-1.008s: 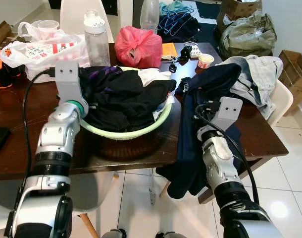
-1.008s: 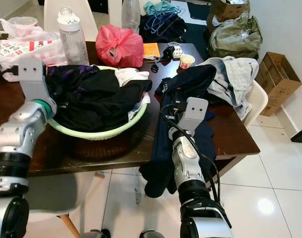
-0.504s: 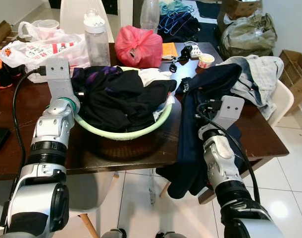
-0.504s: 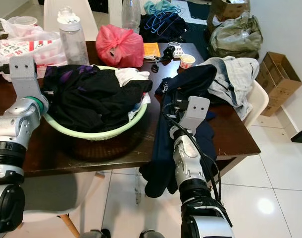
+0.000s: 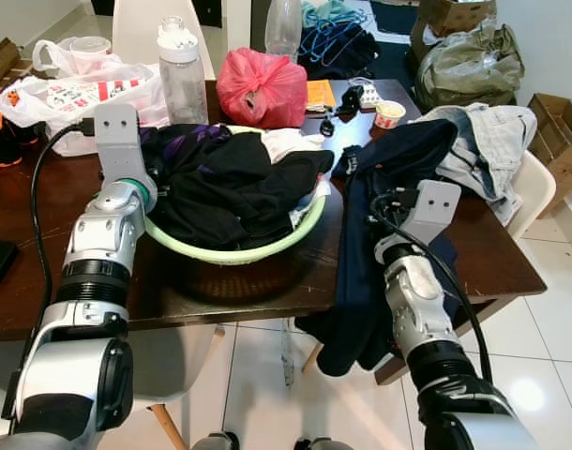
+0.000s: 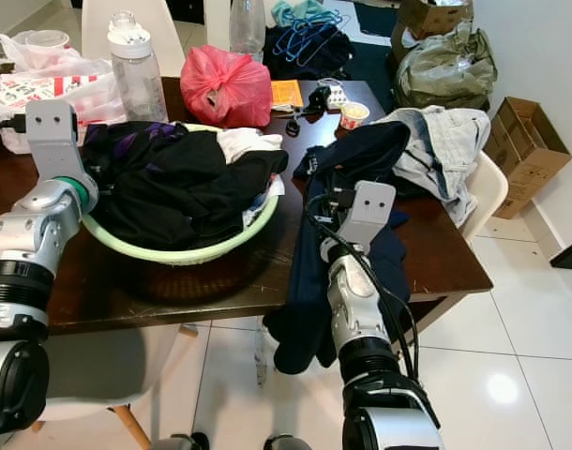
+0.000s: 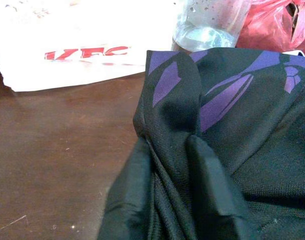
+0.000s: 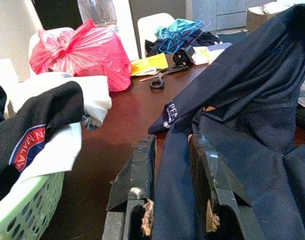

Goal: Hang hanger

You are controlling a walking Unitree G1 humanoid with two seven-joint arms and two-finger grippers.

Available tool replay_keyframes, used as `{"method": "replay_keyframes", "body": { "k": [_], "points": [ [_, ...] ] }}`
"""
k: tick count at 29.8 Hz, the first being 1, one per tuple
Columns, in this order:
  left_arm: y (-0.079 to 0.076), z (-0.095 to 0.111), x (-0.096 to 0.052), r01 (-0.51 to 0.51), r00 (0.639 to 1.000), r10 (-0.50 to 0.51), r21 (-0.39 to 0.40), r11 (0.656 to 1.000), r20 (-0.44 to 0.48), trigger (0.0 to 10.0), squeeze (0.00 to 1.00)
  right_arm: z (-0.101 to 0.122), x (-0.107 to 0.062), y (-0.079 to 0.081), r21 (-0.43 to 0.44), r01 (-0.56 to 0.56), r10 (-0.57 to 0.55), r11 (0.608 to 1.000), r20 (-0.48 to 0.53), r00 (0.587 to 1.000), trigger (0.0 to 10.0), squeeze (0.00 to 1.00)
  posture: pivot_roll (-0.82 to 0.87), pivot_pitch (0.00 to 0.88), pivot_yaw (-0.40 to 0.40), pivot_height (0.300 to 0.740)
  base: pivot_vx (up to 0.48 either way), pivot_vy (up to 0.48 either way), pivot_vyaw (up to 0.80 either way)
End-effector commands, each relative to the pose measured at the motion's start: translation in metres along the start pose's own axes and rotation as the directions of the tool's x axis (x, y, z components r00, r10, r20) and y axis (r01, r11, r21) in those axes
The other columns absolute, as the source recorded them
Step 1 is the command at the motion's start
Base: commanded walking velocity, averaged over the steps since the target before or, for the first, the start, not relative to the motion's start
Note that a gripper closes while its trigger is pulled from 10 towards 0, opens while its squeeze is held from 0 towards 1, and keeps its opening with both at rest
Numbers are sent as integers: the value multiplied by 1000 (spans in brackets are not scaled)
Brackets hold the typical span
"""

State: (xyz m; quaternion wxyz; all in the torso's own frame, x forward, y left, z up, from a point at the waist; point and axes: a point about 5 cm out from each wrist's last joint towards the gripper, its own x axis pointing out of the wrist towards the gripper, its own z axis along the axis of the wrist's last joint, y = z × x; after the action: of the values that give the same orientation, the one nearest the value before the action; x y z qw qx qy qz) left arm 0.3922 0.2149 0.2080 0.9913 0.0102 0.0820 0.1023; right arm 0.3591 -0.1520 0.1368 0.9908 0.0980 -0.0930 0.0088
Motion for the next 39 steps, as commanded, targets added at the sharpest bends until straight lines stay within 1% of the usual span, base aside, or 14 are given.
{"method": "replay_keyframes", "body": {
  "k": [1, 16, 18, 20, 21, 23, 24, 26, 27, 29, 30, 31, 32, 39],
  "points": [
    [-1, -2, 0, 10, 1000, -10, -22, 1000, -9, 0, 0, -2, 0, -2, -3, 7, -7, 1000, -11, 1000, 10000, 0, 31, 0, -23, 740, 0, 0, 0],
    [-7, -6, -1, 47, 999, -48, -116, 992, -5, 0, 0, -4, -1, -4, -1, 12, -12, 1000, -19, 1000, 10000, 0, 27, 0, -16, 740, 0, 0, 0],
    [-17, 8, -7, 110, 986, -94, -113, 987, 140, 0, 0, -3, -1, -3, 2, 9, -9, 1000, -16, 1000, 10000, 0, 23, 0, -15, 740, 0, 0, 0],
    [-38, 47, -28, 262, 881, -187, -118, 958, 435, 0, 0, -1, -1, -1, 3, 2, -2, 1000, -10, 1000, 10000, 0, 21, 0, -13, 740, 0, 0, 0],
    [-38, 47, -28, 262, 881, -187, -118, 958, 435, 0, 0, -1, -1, -1, 3, 2, -2, 1000, -10, 1000, 10000, 0, 21, 0, -13, 740, 0, 0, 0],
    [-53, 77, -56, 377, 738, -235, -97, 921, 632, 0, 0, 3, -1, 0, 4, 4, -4, 1000, 13, 1000, 10000, 0, 24, 0, -12, 740, 0, 0, 0],
    [-53, 77, -56, 377, 738, -235, -97, 921, 632, 0, 0, 3, -1, 0, 4, 4, -4, 1000, 13, 1000, 10000, 0, 24, 0, -12, 740, 0, 0, 0],
    [-62, 96, -81, 370, 611, -259, 20, 929, 748, 0, 0, 13, 0, 1, 22, 14, -16, 1000, 66, 998, 10000, 0, 19, 1, -9, 740, 0, 0, 0],
    [-62, 96, -81, 370, 611, -259, 20, 929, 748, 0, 0, 13, 0, 1, 22, 14, -16, 1000, 66, 998, 10000, 0, 19, 1, -9, 740, 0, 0, 0],
    [-71, 105, -95, 351, 531, -311, 130, 927, 788, 3922, 0, 22, 2, 3, 31, 18, -22, 999, 106, 994, 10000, 0, 16, 5, -7, 740, 0, 0, 0],
    [-78, 110, -102, 359, 485, -354, 187, 914, 800, 4196, 0, 28, 4, 4, 47, 27, -32, 999, 129, 991, 10000, 0, 18, 7, -8, 740, 0, 0, 0],
    [-83, 113, -107, 365, 450, -383, 225, 904, 807, 4196, 0, 32, 5, 4, 58, 32, -40, 998, 144, 989, 10000, 0, 18, 7, -8, 740, 0, 0, 0],
    [-87, 117, -111, 355, 420, -403, 262, 897, 813, 0, 0, 37, 7, 3, 76, 40, -51, 996, 159, 986, 10000, 0, 16, 7, -6, 740, 0, 0, -800],
    [-88, 130, -116, 373, 360, -390, 253, 893, 848, 0, 0, 51, 11, -2, 82, 65, -80, 995, 199, 977, 10000, 0, 10, 3, 1, 740, 0, 0, -800]
  ]
}}
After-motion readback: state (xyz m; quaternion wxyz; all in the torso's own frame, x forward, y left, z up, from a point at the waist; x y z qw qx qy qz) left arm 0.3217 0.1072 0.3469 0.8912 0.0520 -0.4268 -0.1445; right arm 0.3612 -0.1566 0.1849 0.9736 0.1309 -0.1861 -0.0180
